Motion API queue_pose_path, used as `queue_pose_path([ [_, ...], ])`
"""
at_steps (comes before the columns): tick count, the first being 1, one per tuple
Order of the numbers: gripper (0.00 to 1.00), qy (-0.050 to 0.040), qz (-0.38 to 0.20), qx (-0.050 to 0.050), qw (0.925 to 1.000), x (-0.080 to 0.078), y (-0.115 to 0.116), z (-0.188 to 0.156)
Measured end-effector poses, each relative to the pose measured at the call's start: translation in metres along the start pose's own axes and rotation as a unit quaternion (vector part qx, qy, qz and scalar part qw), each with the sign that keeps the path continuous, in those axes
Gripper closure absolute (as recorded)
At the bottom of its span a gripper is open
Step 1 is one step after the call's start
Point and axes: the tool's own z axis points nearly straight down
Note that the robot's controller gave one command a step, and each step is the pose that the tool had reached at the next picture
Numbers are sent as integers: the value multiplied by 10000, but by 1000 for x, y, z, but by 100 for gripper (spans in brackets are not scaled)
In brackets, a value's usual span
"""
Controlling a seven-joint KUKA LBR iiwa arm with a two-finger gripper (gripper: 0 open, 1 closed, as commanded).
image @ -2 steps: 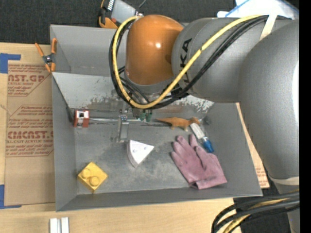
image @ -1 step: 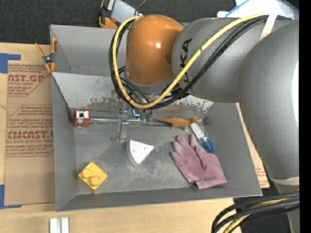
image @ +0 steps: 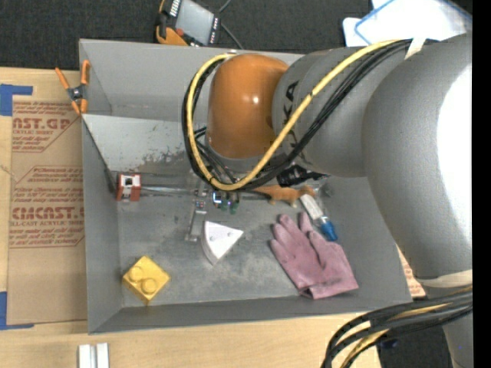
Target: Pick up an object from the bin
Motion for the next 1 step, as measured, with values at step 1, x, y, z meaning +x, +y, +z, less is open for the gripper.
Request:
queue_pose_path([
  [1,0,5,-149,1,9999,-4,-6,4],
])
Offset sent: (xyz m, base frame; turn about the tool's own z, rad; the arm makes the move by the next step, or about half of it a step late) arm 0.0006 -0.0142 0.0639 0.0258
